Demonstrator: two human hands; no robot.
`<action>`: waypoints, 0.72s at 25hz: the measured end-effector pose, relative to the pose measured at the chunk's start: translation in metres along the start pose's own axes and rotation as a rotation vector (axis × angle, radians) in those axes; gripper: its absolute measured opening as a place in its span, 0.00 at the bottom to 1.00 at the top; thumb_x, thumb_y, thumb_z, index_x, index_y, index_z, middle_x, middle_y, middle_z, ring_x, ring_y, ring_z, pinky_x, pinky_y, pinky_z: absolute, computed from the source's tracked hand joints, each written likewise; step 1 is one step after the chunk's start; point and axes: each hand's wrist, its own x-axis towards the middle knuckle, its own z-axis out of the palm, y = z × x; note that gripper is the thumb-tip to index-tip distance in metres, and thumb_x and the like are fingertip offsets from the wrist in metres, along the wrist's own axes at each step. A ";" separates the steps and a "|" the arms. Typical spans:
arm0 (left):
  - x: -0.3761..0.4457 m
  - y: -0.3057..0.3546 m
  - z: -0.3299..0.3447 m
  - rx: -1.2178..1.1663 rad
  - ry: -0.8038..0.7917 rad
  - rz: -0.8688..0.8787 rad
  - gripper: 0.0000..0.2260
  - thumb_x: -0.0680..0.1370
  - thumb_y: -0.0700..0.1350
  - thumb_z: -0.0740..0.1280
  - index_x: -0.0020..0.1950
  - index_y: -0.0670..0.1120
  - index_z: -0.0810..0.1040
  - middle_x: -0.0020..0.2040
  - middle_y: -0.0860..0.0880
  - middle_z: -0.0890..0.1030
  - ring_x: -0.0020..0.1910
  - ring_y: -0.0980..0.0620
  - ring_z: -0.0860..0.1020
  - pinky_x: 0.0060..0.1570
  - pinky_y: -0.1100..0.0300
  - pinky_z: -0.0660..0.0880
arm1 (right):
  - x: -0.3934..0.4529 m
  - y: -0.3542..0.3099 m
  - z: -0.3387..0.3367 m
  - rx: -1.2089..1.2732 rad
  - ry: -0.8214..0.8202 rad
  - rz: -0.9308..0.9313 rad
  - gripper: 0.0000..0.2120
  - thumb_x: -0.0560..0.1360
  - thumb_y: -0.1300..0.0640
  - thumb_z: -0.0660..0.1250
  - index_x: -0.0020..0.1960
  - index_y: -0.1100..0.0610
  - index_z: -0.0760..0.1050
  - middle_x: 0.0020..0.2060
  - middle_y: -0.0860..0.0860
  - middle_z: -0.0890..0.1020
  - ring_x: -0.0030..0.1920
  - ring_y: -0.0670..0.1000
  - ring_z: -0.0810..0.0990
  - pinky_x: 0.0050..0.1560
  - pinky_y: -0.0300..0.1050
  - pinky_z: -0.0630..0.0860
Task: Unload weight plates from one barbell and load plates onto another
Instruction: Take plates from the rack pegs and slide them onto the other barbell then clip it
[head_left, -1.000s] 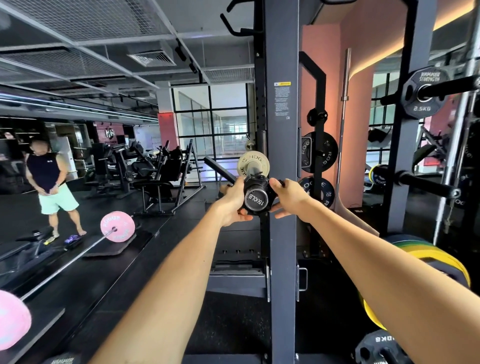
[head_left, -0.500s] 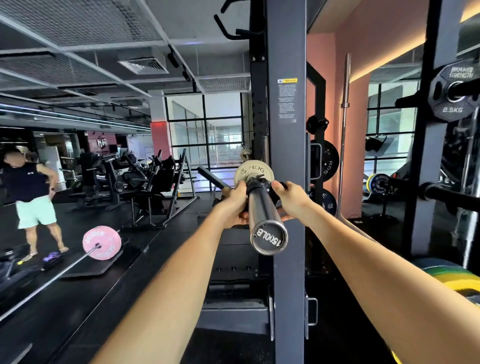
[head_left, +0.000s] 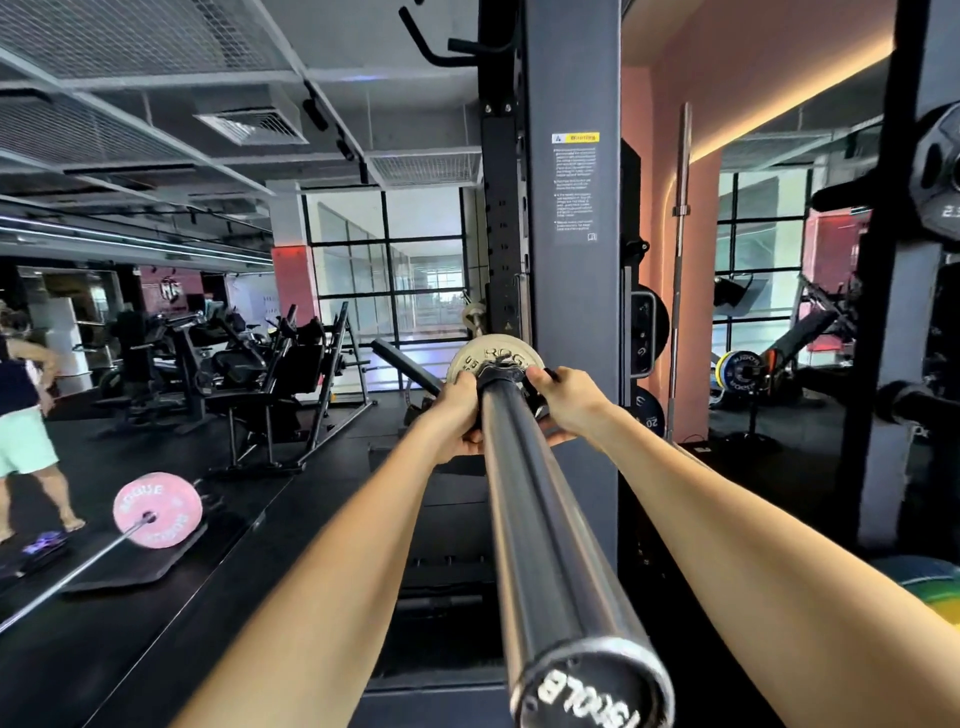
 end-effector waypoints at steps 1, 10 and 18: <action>0.006 0.001 0.001 0.000 0.023 0.008 0.20 0.84 0.54 0.46 0.39 0.45 0.65 0.36 0.45 0.71 0.34 0.50 0.69 0.36 0.58 0.72 | 0.007 0.001 0.001 -0.006 -0.001 -0.003 0.20 0.81 0.45 0.56 0.62 0.61 0.69 0.56 0.61 0.79 0.39 0.61 0.83 0.43 0.60 0.82; 0.015 0.010 0.007 0.127 0.145 0.067 0.20 0.85 0.51 0.47 0.35 0.46 0.61 0.32 0.47 0.67 0.28 0.53 0.67 0.13 0.67 0.65 | 0.035 -0.003 -0.004 -0.085 0.072 0.010 0.22 0.77 0.43 0.65 0.51 0.64 0.77 0.46 0.62 0.80 0.37 0.59 0.81 0.30 0.53 0.83; 0.009 0.014 0.002 0.145 0.154 0.078 0.19 0.85 0.50 0.48 0.36 0.46 0.61 0.34 0.46 0.69 0.29 0.51 0.68 0.12 0.66 0.66 | 0.030 -0.021 -0.007 -0.317 0.239 -0.132 0.20 0.76 0.48 0.67 0.46 0.67 0.79 0.41 0.62 0.84 0.41 0.63 0.84 0.45 0.53 0.82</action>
